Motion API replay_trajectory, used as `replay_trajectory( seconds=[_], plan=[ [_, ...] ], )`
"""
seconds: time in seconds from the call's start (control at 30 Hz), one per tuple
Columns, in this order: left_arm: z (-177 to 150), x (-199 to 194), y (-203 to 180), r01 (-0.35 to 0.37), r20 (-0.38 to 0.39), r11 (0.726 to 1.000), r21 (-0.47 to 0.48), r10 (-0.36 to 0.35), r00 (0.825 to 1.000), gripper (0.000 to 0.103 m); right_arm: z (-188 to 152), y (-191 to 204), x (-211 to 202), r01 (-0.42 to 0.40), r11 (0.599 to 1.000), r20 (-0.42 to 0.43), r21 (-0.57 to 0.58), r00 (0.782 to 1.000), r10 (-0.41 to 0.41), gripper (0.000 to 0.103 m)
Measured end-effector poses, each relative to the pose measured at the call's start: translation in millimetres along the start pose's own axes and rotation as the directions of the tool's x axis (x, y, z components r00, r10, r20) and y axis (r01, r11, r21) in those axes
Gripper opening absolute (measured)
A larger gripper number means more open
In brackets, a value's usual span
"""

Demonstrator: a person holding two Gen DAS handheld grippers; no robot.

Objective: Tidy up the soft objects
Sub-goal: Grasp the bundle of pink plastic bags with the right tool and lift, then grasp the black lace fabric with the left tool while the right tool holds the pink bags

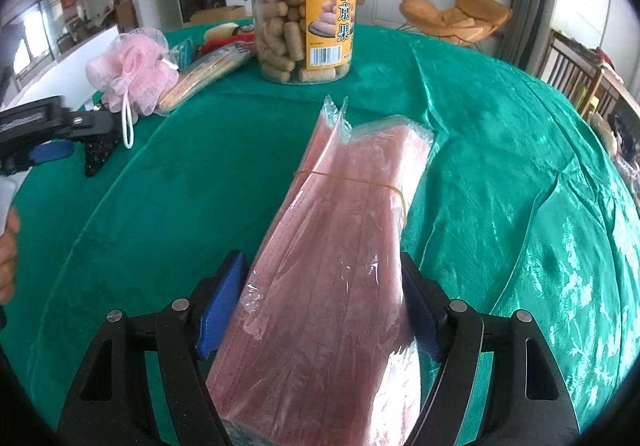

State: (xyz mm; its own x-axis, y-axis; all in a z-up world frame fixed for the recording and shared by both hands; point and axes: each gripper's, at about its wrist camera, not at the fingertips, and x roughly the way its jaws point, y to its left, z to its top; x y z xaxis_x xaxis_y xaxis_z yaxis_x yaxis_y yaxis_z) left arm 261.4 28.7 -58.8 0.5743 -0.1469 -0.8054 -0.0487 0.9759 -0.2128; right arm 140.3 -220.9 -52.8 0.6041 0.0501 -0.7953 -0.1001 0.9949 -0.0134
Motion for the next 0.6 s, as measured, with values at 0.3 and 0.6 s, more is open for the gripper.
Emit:
replay_trajectory(
  seconds=[0.3,0.6],
  plan=[
    [-21.9,-42.3,50.3,0.085,-0.091,0.99,0.11,-0.075,0.993,0.035,-0.1,-0.1,-0.3,0.001,1.0,0.0,0.0,1.0,-0.001,0.077],
    [-55.8,-83.6,61.0,0.089,-0.052,0.981,0.172,-0.081,0.995,0.097,-0.1,-0.3,-0.3,0.001,1.0,0.001,0.0,1.0,-0.001,0.077]
  ],
)
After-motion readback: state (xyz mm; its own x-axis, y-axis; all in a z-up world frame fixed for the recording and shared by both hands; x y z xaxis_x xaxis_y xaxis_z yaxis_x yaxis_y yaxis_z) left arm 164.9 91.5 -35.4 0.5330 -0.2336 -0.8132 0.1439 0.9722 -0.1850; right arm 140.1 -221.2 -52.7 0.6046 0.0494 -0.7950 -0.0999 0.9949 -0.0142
